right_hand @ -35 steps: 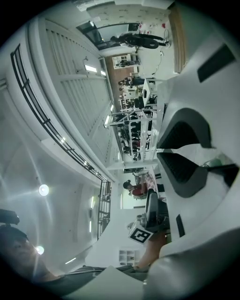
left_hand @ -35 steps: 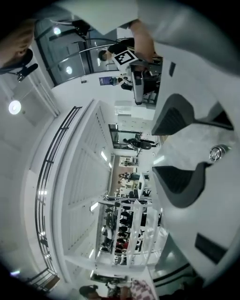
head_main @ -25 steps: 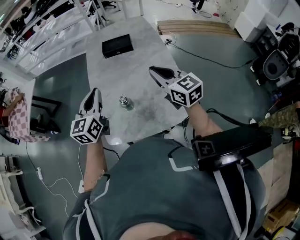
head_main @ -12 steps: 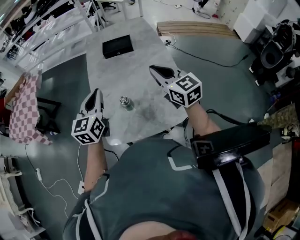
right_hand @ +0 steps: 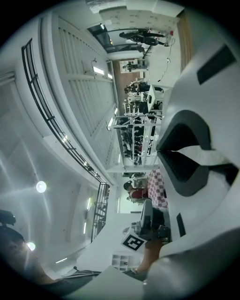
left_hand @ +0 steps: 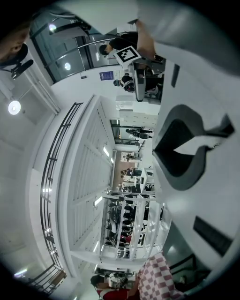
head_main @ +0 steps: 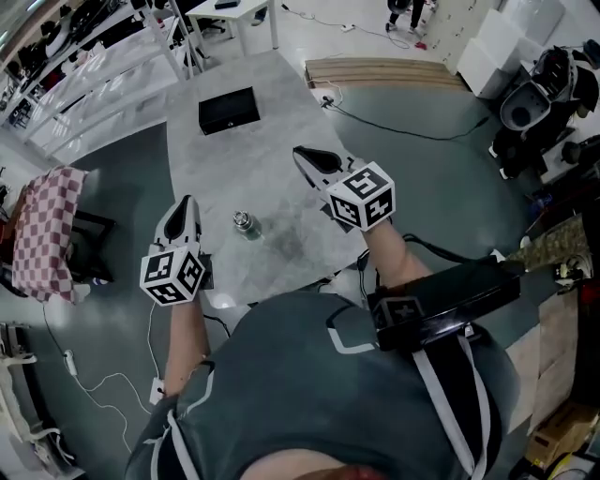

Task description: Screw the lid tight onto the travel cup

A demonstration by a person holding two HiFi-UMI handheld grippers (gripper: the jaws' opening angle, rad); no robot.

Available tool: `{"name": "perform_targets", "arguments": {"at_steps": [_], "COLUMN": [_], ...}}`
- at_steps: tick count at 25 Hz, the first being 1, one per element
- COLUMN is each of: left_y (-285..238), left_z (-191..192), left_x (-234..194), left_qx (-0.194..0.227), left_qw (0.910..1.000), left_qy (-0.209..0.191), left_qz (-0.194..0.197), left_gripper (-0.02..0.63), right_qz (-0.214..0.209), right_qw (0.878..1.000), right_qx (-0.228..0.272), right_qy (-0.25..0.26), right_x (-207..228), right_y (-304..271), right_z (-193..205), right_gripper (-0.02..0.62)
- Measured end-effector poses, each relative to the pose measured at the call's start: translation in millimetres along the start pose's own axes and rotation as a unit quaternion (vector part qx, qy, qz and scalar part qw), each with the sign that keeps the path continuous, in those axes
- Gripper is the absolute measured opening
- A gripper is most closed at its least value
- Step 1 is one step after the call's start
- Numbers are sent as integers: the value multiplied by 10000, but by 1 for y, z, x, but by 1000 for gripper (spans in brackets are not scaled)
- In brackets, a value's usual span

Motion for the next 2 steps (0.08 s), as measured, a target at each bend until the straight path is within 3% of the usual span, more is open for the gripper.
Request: {"name": "perform_targets", "arguments": {"at_steps": [2], "left_y": [1], "left_z": [-1], "left_x": [1], "left_qx": [-22], "left_qw": [10000], "left_qy": [-4], "left_qz": [-5], "left_gripper": [9], "right_qz": [63], "right_qw": [10000], "right_qx": [-2], "right_qy": [-8], "right_x": [1], "right_y": [1], "right_z": [-4], "right_gripper": [28]}}
Point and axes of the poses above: the fingertips, and each gripper's own axes: y backward along the fingers, x to its right, z out of its underside, the point moved 9 cm from there along y, backward along the fingers, and after that the axes turned 6 degrees about y, right-handed, at the moved point
